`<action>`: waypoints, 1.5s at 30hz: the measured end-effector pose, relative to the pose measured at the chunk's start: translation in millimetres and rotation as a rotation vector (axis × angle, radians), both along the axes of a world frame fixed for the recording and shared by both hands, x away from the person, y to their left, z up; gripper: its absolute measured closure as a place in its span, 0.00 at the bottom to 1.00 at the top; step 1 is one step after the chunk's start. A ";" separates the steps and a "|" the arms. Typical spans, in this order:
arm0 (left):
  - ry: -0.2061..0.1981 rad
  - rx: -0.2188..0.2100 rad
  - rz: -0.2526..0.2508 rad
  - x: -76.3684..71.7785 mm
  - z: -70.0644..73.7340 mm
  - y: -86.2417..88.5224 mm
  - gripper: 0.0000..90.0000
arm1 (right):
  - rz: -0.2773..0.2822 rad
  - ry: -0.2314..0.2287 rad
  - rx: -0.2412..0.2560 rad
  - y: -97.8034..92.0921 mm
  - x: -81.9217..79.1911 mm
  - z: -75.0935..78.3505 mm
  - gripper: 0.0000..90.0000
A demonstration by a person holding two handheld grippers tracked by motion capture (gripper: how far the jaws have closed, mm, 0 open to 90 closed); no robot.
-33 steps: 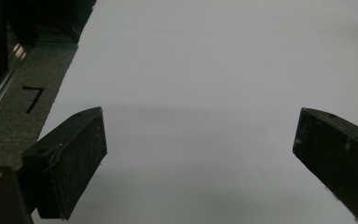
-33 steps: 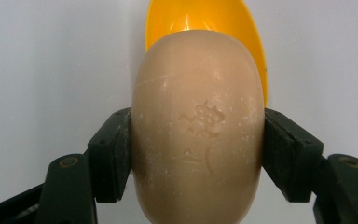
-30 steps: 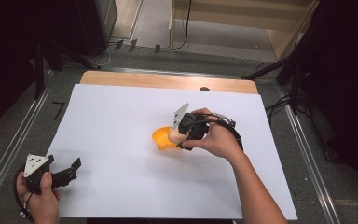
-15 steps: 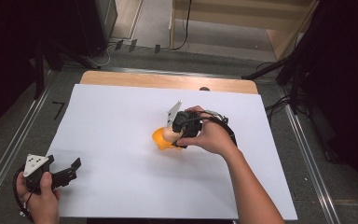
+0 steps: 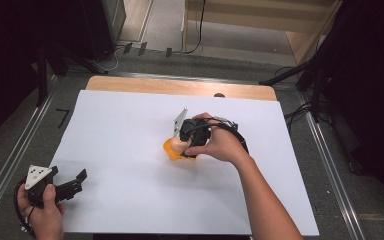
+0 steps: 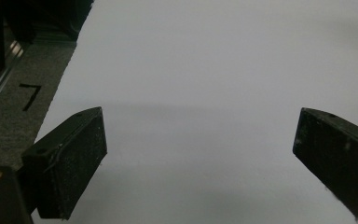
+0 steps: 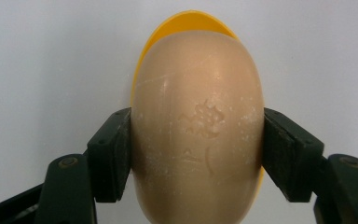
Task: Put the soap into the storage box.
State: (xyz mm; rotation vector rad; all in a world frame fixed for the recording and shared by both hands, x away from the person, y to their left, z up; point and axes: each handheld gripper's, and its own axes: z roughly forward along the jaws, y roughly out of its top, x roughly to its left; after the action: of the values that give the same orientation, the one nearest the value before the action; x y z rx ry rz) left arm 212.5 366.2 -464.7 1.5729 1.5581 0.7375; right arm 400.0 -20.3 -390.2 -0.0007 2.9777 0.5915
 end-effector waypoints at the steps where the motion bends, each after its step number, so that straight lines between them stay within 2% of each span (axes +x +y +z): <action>1: 0.000 0.000 0.000 0.0 0.0 0.0 0.04 | -0.003 0.003 0.002 0.1 0.6 -0.4 0.36; 14: 0.002 -0.001 -0.001 0.2 0.0 0.2 0.04 | -0.008 0.018 0.004 -1.9 6.7 -5.6 0.36; 16: 0.001 -0.001 -0.002 0.2 -0.1 0.3 0.04 | -0.020 0.017 0.021 -3.0 7.2 -4.1 0.35; 19: 0.002 -0.003 -0.002 0.2 -0.1 0.3 0.04 | -0.048 0.029 0.078 -6.3 9.0 3.5 0.32; 20: 0.001 -0.003 -0.002 0.2 0.0 0.3 0.04 | -0.058 0.030 0.080 -7.5 8.7 5.3 0.33; 32: 0.002 0.001 -0.002 0.2 0.0 0.1 0.04 | -0.058 0.003 0.062 -19.0 0.2 9.6 0.31; 34: 0.002 0.002 -0.002 0.2 0.0 -0.1 0.04 | -0.064 0.010 0.078 -21.7 -0.9 9.4 0.31; 40: 0.002 0.004 -0.003 0.2 0.0 -0.2 0.04 | -0.105 0.016 0.080 -36.0 -3.6 5.8 0.29; 45: 0.002 0.004 -0.002 0.3 -0.1 -0.4 0.04 | -0.139 0.027 0.110 -50.7 -6.4 2.6 0.29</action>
State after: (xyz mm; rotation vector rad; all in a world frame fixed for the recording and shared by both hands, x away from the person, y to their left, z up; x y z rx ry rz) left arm 212.8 365.8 -464.7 1.5783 1.5570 0.7379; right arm 393.6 -71.0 -387.6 0.2226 2.9357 0.7417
